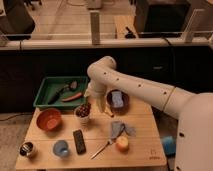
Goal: Place grapes in red bowl
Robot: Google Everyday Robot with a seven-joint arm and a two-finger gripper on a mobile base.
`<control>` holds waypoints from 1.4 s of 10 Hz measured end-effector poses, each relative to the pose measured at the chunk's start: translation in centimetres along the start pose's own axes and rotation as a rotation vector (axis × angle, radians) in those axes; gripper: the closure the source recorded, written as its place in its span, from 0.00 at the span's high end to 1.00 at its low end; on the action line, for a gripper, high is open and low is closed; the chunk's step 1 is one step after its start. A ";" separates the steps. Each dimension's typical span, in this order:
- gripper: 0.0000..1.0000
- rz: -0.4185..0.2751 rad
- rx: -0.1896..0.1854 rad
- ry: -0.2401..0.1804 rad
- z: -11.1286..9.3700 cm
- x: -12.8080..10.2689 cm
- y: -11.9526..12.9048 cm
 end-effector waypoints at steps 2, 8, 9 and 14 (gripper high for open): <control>0.80 -0.034 0.003 -0.013 0.3 -0.4 -0.5; 0.80 -0.123 -0.015 -0.050 1.6 -0.9 -0.6; 0.80 -0.126 -0.019 -0.051 1.8 -0.7 -0.6; 0.52 -0.148 -0.036 -0.052 2.6 -0.7 -0.7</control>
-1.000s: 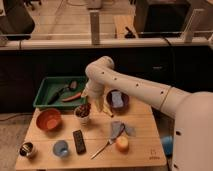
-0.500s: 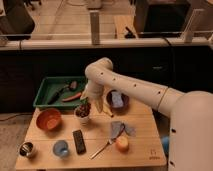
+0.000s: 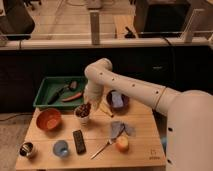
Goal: Place grapes in red bowl
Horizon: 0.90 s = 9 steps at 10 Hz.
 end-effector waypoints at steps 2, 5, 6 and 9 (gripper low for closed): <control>0.52 -0.011 -0.010 0.000 0.5 -0.1 0.0; 0.52 -0.019 -0.015 -0.002 0.9 -0.2 -0.1; 0.52 -0.022 -0.014 -0.004 1.0 -0.2 -0.1; 0.39 -0.035 -0.012 -0.009 1.5 -0.5 -0.2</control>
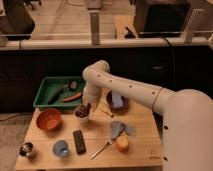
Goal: Place grapes in red bowl
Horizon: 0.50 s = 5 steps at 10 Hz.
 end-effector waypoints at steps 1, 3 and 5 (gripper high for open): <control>0.32 -0.001 0.001 0.000 0.0 0.0 0.0; 0.11 -0.003 0.005 0.000 0.2 -0.1 -0.1; 0.05 0.001 0.011 0.003 0.1 -0.2 -0.3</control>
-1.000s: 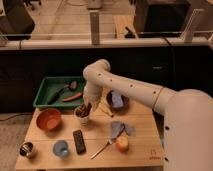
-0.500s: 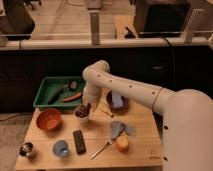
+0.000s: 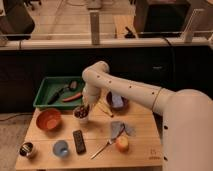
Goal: Place grapes in red bowl
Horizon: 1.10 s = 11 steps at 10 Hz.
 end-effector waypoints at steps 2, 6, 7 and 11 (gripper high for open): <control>0.05 0.016 0.012 -0.006 -0.9 0.1 -0.2; 0.05 0.022 0.068 0.030 -6.4 -0.3 -2.2; 0.05 0.028 0.092 0.036 -8.2 -0.3 -2.8; 0.05 0.028 0.147 0.036 -10.7 -0.9 -4.5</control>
